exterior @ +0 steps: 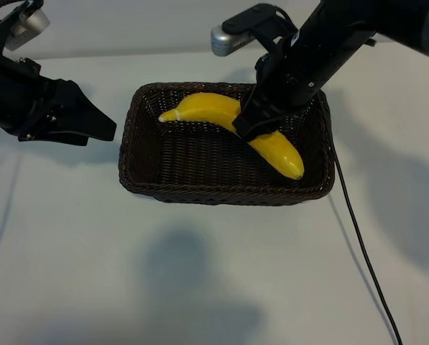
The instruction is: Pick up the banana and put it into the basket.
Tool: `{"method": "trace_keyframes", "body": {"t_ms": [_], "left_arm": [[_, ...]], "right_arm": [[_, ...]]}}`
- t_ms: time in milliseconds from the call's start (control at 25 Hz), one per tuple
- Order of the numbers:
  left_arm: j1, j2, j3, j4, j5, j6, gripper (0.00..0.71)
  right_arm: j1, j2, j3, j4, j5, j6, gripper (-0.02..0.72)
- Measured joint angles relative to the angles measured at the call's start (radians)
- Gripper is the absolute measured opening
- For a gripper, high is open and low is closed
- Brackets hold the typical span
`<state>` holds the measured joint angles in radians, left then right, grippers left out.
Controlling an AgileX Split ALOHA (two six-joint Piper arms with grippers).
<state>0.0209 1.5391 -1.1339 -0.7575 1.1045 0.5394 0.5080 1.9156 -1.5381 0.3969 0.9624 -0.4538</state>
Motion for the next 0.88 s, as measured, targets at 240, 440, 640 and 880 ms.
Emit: {"method": "trace_keyframes", "body": {"t_ms": [240,440,640,880], "left_arm": [[0.000,0.000,0.000,-0.001,0.000,0.000,0.585],[0.000,0.000,0.000,-0.017,0.001,0.006,0.585],[0.000,0.000,0.000,-0.053,0.008,0.042,0.585],[0.000,0.000,0.000,-0.053,0.007,0.045,0.585]], "right_arm": [[0.000,-0.033,-0.029,-0.033,0.035,0.032,0.611],[0.000,-0.125,-0.038,-0.033,0.074,0.019,0.564],[0.000,-0.209,-0.035,-0.013,0.091,-0.026,0.547],[0.000,-0.225,-0.010,-0.019,0.131,-0.099,0.543]]}}
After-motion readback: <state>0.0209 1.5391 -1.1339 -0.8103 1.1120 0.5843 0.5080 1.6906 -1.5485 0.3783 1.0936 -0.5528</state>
